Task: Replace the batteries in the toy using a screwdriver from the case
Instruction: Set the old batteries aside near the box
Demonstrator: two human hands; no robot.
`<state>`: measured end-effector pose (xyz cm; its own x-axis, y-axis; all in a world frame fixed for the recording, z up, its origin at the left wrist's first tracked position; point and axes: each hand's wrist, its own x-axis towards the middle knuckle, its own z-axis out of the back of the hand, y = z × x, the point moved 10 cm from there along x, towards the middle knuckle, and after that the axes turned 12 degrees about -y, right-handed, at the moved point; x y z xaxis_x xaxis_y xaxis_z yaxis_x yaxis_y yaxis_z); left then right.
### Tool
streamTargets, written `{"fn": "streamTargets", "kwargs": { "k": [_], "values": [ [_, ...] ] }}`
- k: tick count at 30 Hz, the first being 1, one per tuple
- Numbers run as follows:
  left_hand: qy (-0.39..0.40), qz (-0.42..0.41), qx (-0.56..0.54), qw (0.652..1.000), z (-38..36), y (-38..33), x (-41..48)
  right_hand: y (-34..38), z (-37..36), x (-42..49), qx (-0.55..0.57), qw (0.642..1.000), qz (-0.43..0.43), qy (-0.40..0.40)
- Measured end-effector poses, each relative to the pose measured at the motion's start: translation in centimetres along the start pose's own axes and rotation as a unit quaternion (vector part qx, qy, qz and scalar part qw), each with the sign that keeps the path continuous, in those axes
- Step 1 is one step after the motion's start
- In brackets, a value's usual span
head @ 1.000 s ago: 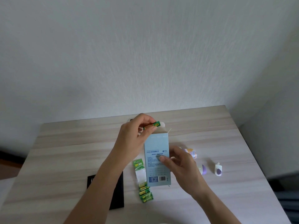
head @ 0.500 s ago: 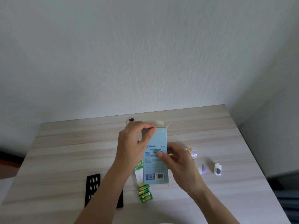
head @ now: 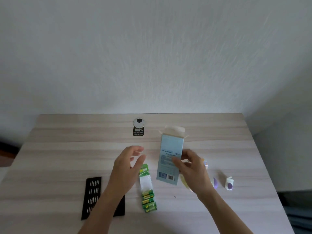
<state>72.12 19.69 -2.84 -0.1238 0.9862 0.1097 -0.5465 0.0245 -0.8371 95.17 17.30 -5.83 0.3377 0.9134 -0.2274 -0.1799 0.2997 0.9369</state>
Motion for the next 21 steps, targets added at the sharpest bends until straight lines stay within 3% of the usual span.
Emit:
{"fn": "streamTargets", "kwargs": {
  "k": [6, 12, 18, 21],
  "values": [
    [0.117, 0.062, 0.11, 0.985, -3.9, 8.5, 1.3, -2.9, -2.2, 7.0, -0.035, 0.998, -0.043, -0.032],
    [0.138, 0.071, 0.22, 0.963, -6.7, 16.1, 5.7, -7.4, -4.7, 13.7, -0.018, 0.989, -0.128, -0.075],
    [0.238, 0.064, 0.41, 0.878, -8.4, 21.1, 6.5, -10.4, -7.0, 17.5, 0.082, 0.963, -0.232, -0.112],
    [0.245, 0.051, 0.436, 0.865, -8.7, 21.2, 6.3, -11.6, -8.1, 18.6, 0.16, 0.935, -0.285, -0.138]
  ]
}}
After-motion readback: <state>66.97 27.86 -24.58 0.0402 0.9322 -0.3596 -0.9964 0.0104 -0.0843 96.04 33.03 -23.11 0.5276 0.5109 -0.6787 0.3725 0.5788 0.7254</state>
